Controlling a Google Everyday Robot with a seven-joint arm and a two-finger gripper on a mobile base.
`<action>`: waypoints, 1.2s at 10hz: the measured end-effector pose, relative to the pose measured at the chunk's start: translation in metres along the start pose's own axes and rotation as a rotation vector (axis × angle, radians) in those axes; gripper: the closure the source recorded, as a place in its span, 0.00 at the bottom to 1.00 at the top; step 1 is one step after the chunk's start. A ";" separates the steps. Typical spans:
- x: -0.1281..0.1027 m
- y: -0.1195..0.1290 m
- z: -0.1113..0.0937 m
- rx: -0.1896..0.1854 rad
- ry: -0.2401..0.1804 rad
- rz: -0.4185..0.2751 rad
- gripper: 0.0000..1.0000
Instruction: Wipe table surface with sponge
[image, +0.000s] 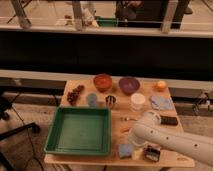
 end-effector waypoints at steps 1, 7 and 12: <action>0.001 0.000 0.000 0.001 0.002 0.003 0.52; 0.005 0.004 -0.001 0.000 0.009 0.011 1.00; 0.004 0.011 -0.001 -0.004 -0.005 0.003 1.00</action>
